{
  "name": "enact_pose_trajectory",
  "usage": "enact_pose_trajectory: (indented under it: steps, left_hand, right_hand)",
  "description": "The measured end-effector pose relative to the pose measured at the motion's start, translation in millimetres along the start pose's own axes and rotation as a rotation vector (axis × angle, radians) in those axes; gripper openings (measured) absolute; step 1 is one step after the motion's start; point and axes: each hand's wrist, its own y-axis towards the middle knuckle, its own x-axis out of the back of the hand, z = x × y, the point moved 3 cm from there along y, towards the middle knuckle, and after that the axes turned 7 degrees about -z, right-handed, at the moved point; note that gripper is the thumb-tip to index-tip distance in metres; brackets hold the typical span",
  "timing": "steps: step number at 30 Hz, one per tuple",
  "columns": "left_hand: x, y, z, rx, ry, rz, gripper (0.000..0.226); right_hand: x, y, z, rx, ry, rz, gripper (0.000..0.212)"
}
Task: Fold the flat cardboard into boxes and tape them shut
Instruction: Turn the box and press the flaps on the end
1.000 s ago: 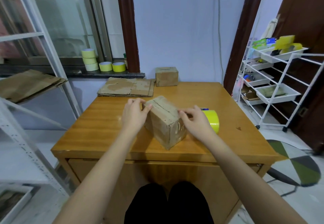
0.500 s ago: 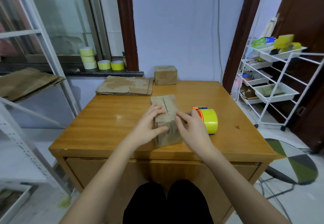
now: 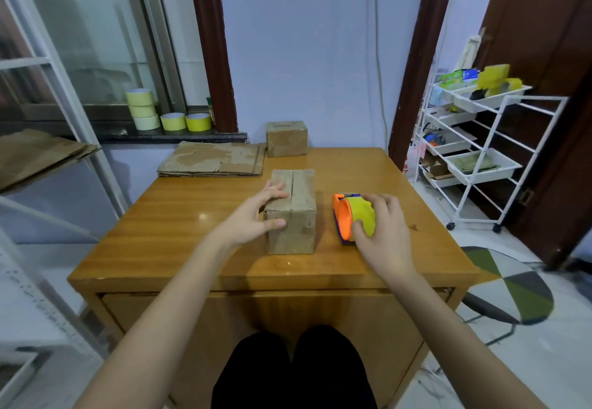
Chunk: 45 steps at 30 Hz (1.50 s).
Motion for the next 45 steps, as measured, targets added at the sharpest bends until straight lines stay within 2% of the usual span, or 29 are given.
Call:
enact_pose_trajectory:
  steps: [3, 5, 9, 12, 17, 22, 26, 32, 38, 41, 45]
  left_hand:
    - [-1, 0, -5, 0.016, 0.102, 0.001, 0.061]
    - [-7, -3, -17, -0.013, 0.205, -0.055, 0.070]
    - [-36, -17, -59, -0.206, 0.315, -0.224, 0.060]
    - [-77, -21, -78, -0.290, 0.400, -0.139, 0.058]
    - [-118, -5, -70, 0.024, 0.519, -0.083, 0.048]
    - [-140, 4, -56, 0.114, 0.563, -0.011, 0.048]
    - [-146, 10, -46, 0.128, 0.560, -0.052, 0.044]
    - [-148, 11, -45, 0.074, 0.529, -0.154, 0.027]
    - [-138, 8, -54, 0.006, 0.414, -0.251, 0.019]
    - [-127, 9, -62, -0.031, 0.327, -0.319, 0.020]
    - [-110, 13, -77, -0.074, 0.147, -0.316, 0.023]
  right_hand:
    - [0, -3, -20, -0.092, -0.042, 0.087, 0.057]
    - [0, -6, -30, -0.131, -0.050, 0.129, 0.060]
    - [-4, -11, -40, -0.211, -0.024, 0.215, 0.062]
    - [-8, -15, -45, -0.229, 0.002, 0.242, 0.061]
    - [-8, -17, -51, -0.283, 0.039, 0.304, 0.061]
    - [-4, -18, -52, -0.278, 0.080, 0.333, 0.058]
    - [-3, -18, -47, -0.269, 0.168, 0.354, 0.057]
    - [-4, -22, -45, -0.273, 0.233, 0.365, 0.050]
    - [5, -17, -45, -0.273, 0.332, 0.293, 0.044]
    - [13, -10, -38, -0.205, 0.323, 0.241, 0.046]
    - [27, -2, -25, -0.083, 0.323, 0.128, 0.048]
